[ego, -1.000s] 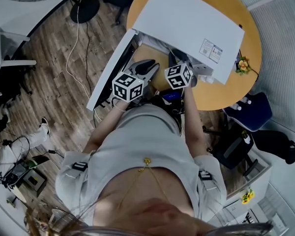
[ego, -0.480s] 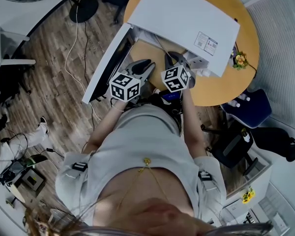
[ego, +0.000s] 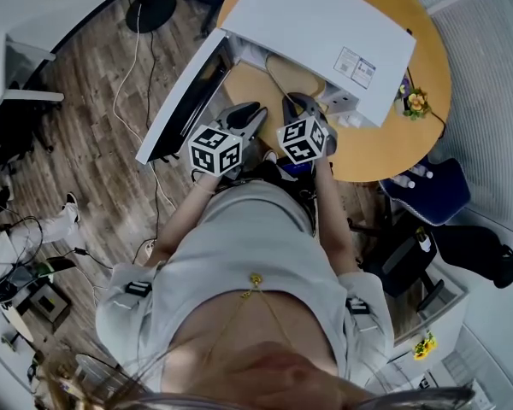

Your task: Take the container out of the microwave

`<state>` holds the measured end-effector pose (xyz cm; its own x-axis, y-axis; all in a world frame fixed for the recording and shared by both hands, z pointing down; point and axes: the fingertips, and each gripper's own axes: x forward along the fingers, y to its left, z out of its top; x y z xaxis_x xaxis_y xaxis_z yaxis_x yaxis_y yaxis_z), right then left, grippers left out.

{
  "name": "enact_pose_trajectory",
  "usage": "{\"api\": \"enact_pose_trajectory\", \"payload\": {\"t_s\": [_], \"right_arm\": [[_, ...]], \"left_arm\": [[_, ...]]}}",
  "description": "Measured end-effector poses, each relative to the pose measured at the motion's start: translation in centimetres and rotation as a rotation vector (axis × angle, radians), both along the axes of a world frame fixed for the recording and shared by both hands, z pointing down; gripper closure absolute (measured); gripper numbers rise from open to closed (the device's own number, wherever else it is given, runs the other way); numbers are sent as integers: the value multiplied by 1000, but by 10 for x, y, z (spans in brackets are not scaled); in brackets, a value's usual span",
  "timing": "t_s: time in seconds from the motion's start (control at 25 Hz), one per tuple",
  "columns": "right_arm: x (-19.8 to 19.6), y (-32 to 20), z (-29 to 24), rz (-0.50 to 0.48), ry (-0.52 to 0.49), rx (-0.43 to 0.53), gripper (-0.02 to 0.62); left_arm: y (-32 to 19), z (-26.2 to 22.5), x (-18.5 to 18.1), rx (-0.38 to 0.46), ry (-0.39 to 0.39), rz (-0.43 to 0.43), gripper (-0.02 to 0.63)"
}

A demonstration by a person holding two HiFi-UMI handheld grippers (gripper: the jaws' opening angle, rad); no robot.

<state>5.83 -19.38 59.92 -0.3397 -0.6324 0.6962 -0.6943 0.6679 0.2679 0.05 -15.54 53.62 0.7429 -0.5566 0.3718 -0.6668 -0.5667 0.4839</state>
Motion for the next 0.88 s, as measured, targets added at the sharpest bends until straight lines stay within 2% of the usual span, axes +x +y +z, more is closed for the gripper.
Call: {"api": "enact_pose_trajectory", "payload": {"t_s": [0.88], "right_arm": [[-3,49,-12,-196,-4,21,566]], "left_arm": [[31,3,-6,19,2,-201,518]]}}
